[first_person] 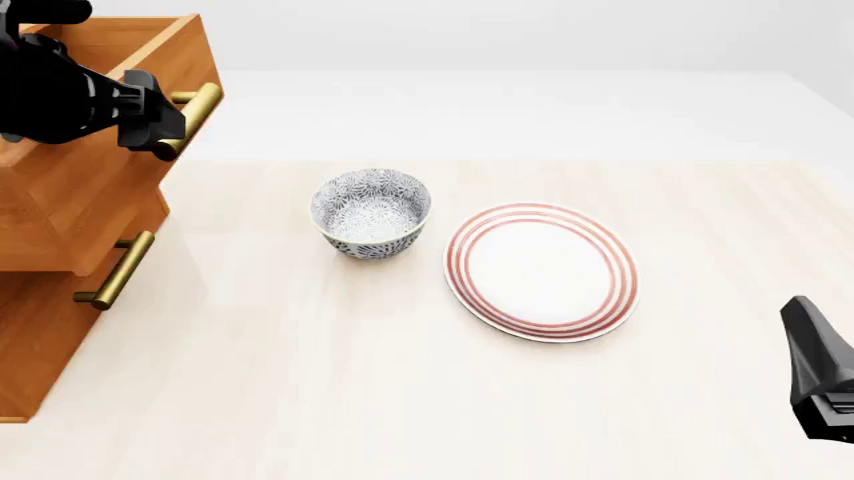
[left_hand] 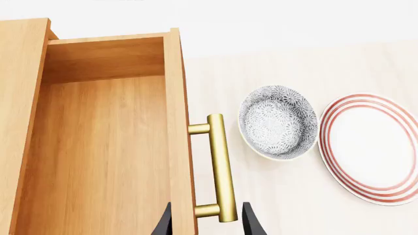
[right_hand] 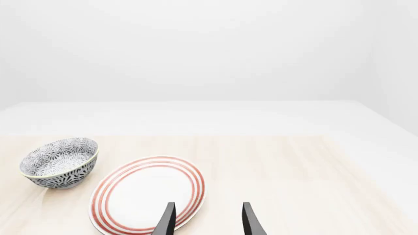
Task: Open the top drawer of the cabinet.
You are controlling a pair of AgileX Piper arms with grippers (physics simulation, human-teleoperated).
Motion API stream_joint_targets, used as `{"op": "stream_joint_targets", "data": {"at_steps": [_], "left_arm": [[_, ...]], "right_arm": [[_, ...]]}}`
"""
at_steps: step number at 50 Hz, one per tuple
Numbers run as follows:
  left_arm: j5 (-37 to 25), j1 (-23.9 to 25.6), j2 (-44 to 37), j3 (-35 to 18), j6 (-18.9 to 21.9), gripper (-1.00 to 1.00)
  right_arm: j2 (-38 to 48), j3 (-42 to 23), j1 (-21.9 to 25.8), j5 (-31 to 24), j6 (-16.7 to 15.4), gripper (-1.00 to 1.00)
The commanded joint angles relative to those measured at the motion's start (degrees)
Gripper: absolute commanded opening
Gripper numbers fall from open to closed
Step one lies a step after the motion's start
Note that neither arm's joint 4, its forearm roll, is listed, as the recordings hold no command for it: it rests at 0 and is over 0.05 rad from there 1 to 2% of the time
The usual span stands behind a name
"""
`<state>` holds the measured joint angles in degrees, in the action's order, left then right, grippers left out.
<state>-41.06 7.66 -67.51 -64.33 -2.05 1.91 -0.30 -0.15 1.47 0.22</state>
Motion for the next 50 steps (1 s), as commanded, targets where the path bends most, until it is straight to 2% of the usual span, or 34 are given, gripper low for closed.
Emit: {"op": "stream_joint_targets", "data": {"at_steps": [1,28,38,40,42,44,45,47,50], "left_arm": [[0.1,3.4,-1.4,0.0,0.8,1.0],[0.4,9.9,-2.4,-0.8,-1.3,1.0],[0.1,10.2,-1.6,-0.4,-0.7,1.0],[0.2,12.4,-1.9,-0.9,-2.2,1.0],[-0.1,10.5,-1.1,-0.5,-1.1,1.0],[0.0,11.0,-1.3,-0.3,-1.3,1.0],[0.0,12.5,-1.3,-0.8,-2.7,1.0],[-0.4,11.3,-1.1,-0.6,-1.3,1.0],[-0.6,11.2,-0.6,-0.7,-1.4,1.0]], "right_arm": [[-0.3,0.0,0.0,-0.2,-0.1,1.0],[-0.3,0.0,0.0,-0.3,-0.1,1.0],[-0.3,0.0,0.0,-0.2,-0.1,1.0],[-0.3,0.0,0.0,-0.2,-0.1,1.0],[-0.3,0.0,0.0,-0.3,-0.1,1.0],[-0.3,0.0,0.0,-0.2,-0.1,1.0],[-0.3,0.0,0.0,-0.2,-0.1,1.0],[-0.3,0.0,0.0,-0.2,-0.1,1.0],[-0.3,0.0,0.0,-0.2,-0.1,1.0]]}}
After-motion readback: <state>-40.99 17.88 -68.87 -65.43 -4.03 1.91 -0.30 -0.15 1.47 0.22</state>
